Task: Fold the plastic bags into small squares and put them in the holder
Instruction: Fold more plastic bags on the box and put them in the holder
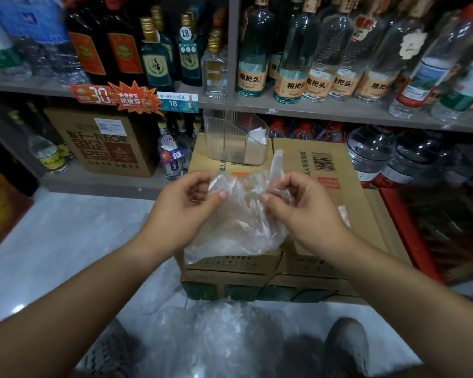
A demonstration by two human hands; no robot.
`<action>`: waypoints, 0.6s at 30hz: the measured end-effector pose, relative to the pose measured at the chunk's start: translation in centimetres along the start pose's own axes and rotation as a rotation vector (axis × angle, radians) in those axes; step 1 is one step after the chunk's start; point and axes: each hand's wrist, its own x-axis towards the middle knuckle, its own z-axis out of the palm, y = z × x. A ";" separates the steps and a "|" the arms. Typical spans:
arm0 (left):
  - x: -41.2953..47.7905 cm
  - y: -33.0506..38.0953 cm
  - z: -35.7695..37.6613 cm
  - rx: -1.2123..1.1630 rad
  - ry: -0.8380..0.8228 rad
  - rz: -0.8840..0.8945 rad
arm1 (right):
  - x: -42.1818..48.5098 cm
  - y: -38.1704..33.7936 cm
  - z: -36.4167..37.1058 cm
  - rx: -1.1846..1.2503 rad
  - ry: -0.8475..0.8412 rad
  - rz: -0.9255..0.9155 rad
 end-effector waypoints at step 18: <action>0.7 -0.5 -1.4 -0.183 0.063 -0.073 | 3.5 1.0 -4.6 0.631 0.163 0.415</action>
